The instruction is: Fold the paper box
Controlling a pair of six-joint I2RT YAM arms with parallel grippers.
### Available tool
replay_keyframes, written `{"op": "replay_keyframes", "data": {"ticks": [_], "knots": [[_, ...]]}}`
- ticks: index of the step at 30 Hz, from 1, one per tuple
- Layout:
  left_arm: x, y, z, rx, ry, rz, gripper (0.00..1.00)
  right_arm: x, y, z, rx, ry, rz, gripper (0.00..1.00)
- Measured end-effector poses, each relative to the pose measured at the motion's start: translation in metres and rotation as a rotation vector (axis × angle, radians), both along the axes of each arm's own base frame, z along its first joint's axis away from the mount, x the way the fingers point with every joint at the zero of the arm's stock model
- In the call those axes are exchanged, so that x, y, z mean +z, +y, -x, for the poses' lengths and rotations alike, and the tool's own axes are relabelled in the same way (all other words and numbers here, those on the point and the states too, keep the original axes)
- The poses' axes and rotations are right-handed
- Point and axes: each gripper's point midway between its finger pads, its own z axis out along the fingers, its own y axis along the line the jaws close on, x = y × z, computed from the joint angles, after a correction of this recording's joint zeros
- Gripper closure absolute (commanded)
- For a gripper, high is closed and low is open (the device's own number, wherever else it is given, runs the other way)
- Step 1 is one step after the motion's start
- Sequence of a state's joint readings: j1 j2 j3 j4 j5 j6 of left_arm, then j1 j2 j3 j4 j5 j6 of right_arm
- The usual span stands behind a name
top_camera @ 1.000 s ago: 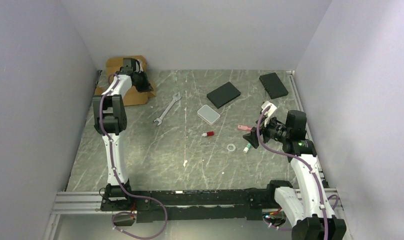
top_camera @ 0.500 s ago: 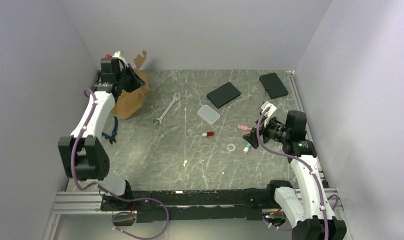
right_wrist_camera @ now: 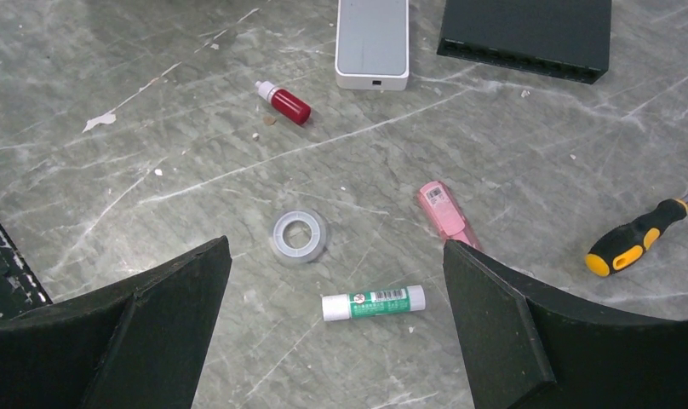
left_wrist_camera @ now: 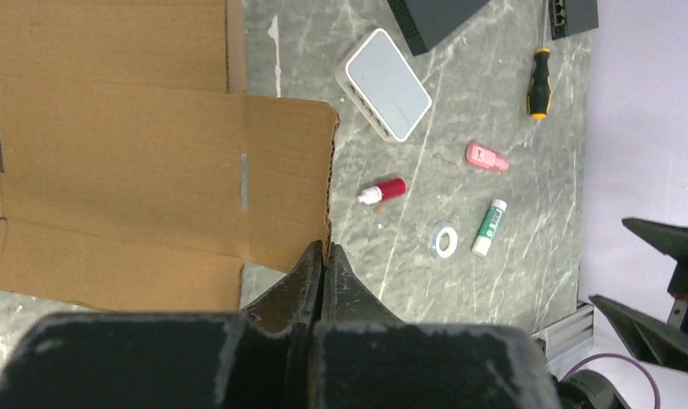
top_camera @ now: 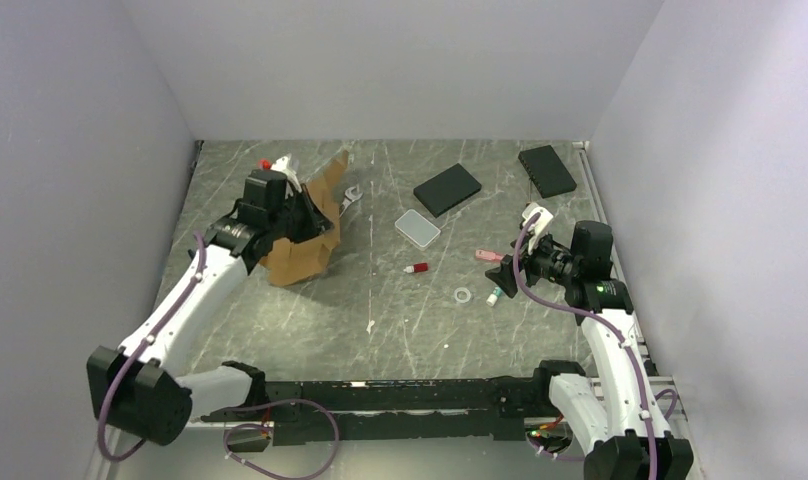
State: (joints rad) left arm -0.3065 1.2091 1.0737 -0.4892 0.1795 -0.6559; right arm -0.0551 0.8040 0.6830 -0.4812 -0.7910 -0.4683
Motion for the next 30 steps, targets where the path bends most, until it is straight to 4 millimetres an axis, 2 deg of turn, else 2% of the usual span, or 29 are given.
{"op": "replay_keyframes", "data": {"ticks": [5,8,12,16,21,22,25,27,30], "knots": [[0.009,-0.012,0.029,-0.008,-0.024,0.020,1.00,-0.003,0.000,-0.001,0.000,0.012,-0.001,0.00],[0.002,-0.024,0.042,-0.023,-0.001,0.042,1.00,-0.004,0.000,-0.002,0.000,0.021,-0.002,0.00],[-0.017,-0.053,0.061,-0.083,0.054,0.045,1.00,-0.007,0.000,-0.002,0.002,0.032,-0.004,0.00],[-0.034,-0.091,0.074,-0.161,0.089,0.036,1.00,-0.009,0.002,-0.002,0.009,0.048,-0.014,0.00],[-0.066,-0.129,0.076,-0.217,0.142,0.023,0.53,-0.014,0.005,-0.002,0.022,0.081,-0.034,0.00],[-0.072,-0.133,0.076,-0.230,0.152,0.014,0.46,-0.015,0.005,-0.002,0.024,0.088,-0.037,0.00],[-0.089,-0.141,0.074,-0.267,0.199,-0.028,0.32,-0.016,0.006,-0.002,0.026,0.102,-0.045,0.00],[-0.086,-0.140,0.073,-0.291,0.183,-0.051,0.24,-0.016,0.007,-0.001,0.028,0.103,-0.049,0.00],[-0.062,-0.131,0.075,-0.316,0.099,-0.065,0.11,-0.015,0.008,0.000,0.034,0.106,-0.057,0.00]]}}
